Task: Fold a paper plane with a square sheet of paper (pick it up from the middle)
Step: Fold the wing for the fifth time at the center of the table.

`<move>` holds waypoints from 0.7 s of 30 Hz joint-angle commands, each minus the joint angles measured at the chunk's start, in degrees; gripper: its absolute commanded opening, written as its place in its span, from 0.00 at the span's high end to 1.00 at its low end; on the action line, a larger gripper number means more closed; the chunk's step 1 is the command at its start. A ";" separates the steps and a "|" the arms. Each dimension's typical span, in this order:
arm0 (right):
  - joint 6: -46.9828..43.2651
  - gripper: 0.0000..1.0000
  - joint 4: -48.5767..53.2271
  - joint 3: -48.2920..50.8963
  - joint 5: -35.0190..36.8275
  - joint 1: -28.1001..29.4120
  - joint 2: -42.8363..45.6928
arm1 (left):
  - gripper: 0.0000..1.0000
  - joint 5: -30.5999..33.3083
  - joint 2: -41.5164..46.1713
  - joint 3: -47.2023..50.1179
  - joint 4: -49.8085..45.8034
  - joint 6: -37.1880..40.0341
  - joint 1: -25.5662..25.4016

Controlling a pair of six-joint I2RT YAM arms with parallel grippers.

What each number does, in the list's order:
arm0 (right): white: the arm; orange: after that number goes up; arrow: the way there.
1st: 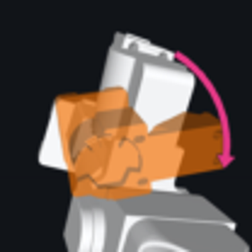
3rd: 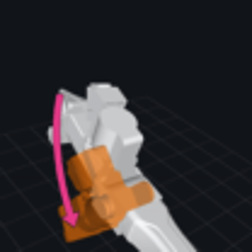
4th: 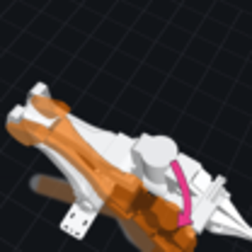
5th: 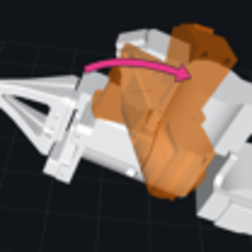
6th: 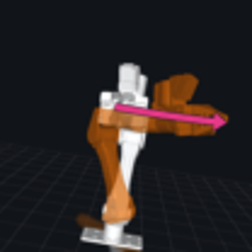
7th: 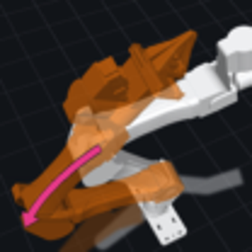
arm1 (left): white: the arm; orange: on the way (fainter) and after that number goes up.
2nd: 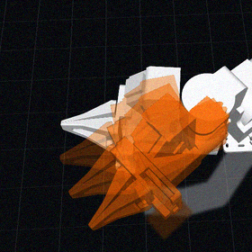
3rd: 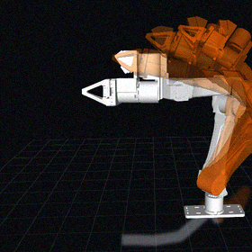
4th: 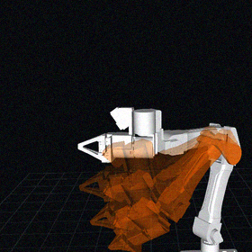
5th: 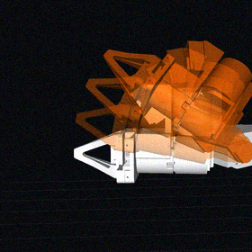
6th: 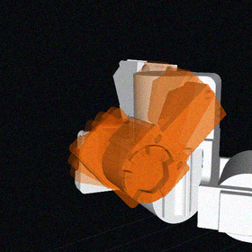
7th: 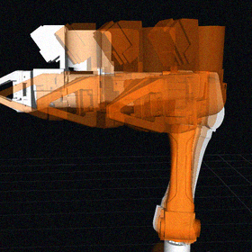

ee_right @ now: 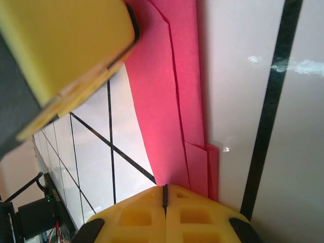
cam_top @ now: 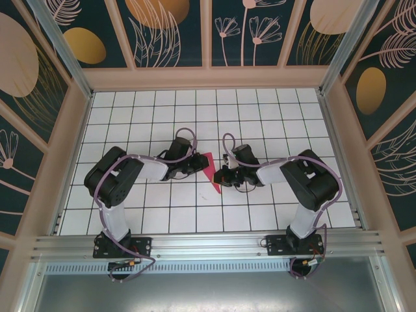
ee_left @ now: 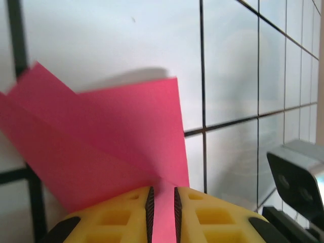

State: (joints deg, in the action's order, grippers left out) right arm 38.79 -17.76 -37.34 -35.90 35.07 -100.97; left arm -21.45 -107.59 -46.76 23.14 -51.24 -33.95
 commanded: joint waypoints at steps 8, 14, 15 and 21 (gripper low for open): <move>-2.58 1.00 12.22 4.03 4.34 0.39 -2.75 | 0.77 5.96 -2.36 -3.85 -6.59 5.93 2.36; -2.31 1.00 12.07 4.29 4.30 0.39 -2.56 | 0.76 6.51 -2.75 -5.37 -8.85 7.85 4.66; -2.24 1.00 12.04 4.30 4.34 0.38 -2.55 | 0.76 6.59 -3.01 -5.81 -9.21 8.28 4.86; -1.96 1.00 12.04 3.88 4.36 0.43 -2.23 | 0.76 9.16 -3.56 -8.40 -12.91 9.66 5.43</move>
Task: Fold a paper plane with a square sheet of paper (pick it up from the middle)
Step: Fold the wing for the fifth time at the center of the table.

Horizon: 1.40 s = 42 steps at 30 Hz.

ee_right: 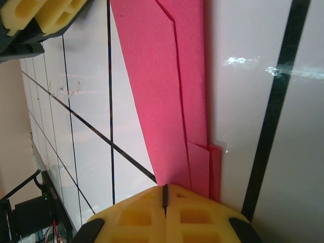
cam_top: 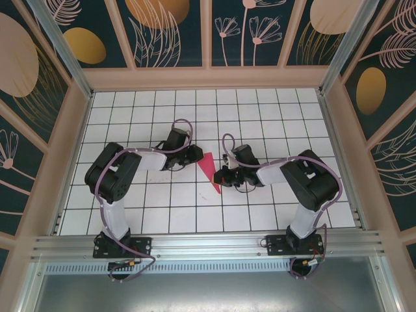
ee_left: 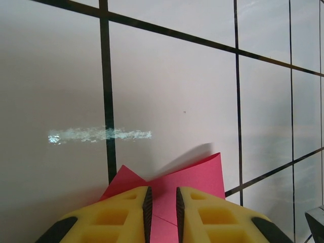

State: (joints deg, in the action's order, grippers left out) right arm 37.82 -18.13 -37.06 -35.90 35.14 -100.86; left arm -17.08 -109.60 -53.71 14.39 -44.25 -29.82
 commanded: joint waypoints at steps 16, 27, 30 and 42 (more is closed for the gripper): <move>-0.21 1.00 12.28 0.90 4.87 0.63 -2.17 | 0.69 -1.99 10.21 1.15 -4.31 1.57 1.72; -0.55 1.00 12.19 -0.32 5.49 2.00 -3.98 | 0.68 -8.51 12.89 9.01 4.38 -5.98 -1.52; -0.56 1.00 12.93 -1.54 5.13 2.72 -2.68 | 0.68 -7.70 12.55 9.91 5.64 -7.87 -3.11; -3.32 0.82 22.23 -9.61 17.17 2.96 14.23 | 0.51 1.68 19.17 13.32 1.39 -9.13 -3.22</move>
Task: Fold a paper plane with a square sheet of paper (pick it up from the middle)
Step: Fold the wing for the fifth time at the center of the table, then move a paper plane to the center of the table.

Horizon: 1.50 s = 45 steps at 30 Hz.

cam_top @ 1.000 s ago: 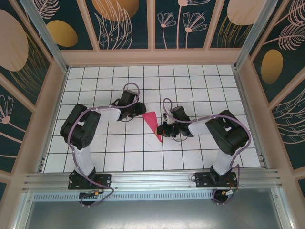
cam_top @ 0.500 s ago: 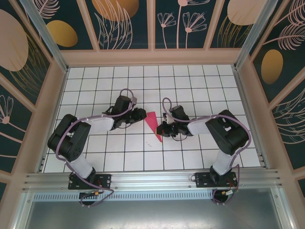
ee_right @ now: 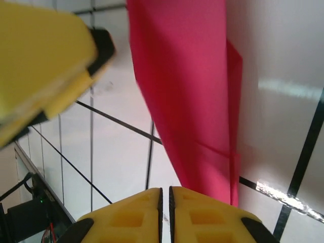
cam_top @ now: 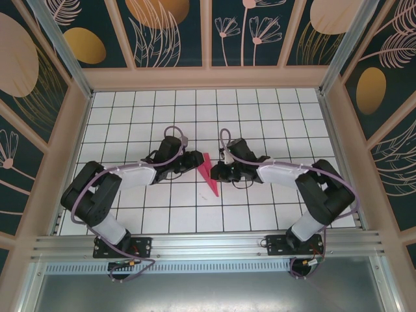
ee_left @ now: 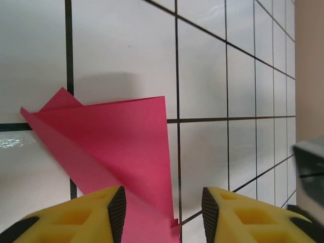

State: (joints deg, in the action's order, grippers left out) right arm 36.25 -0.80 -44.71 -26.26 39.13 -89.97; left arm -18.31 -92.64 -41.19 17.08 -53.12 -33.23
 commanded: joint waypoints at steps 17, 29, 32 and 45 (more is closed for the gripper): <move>-3.46 0.76 1.87 -5.30 2.08 -2.66 -8.29 | 0.42 -2.04 0.49 3.75 2.30 -2.78 0.19; -3.55 0.73 0.54 -5.65 -1.40 -2.32 -10.94 | 0.41 -1.66 -3.13 1.03 -0.16 -2.60 0.19; -3.50 0.72 -0.06 -5.65 -1.86 -2.15 -11.55 | 0.43 -1.50 -3.55 0.85 -0.29 -2.51 0.19; -5.58 0.78 5.40 -9.93 2.67 1.57 -11.65 | 0.66 0.79 -4.00 2.05 -0.30 -2.55 0.27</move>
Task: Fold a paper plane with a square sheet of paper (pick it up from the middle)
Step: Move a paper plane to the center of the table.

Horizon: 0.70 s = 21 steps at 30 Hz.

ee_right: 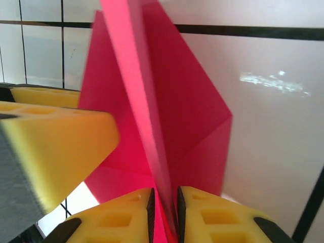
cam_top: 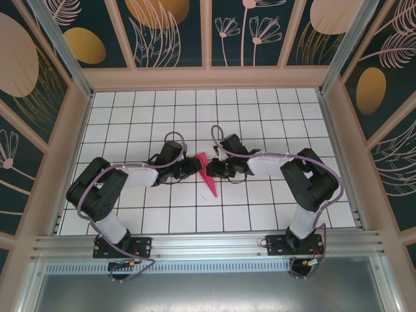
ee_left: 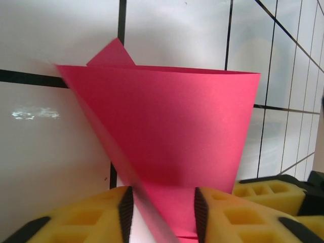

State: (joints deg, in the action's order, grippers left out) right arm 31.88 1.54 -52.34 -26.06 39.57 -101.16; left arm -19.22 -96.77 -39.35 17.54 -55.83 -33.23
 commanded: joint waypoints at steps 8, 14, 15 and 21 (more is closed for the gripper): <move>-0.56 0.79 9.10 -7.87 12.25 7.11 -3.95 | 0.87 5.56 2.97 3.38 -1.72 -0.75 0.27; 1.09 0.79 14.50 -13.14 18.45 10.54 -6.70 | 0.91 7.36 5.18 6.10 -1.86 -1.13 0.19; 1.34 0.80 16.07 -14.06 20.14 10.93 -7.32 | 0.91 7.36 5.27 6.23 -1.79 -1.14 0.23; 1.71 0.89 21.78 -18.58 25.71 13.09 -9.88 | 0.87 7.88 5.76 7.16 -1.53 -1.47 0.20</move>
State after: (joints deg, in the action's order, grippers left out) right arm 32.45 17.43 -68.47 -5.54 51.81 -109.80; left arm -12.69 -92.49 -33.01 16.43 -56.73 -33.23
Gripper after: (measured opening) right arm 0.118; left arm 0.121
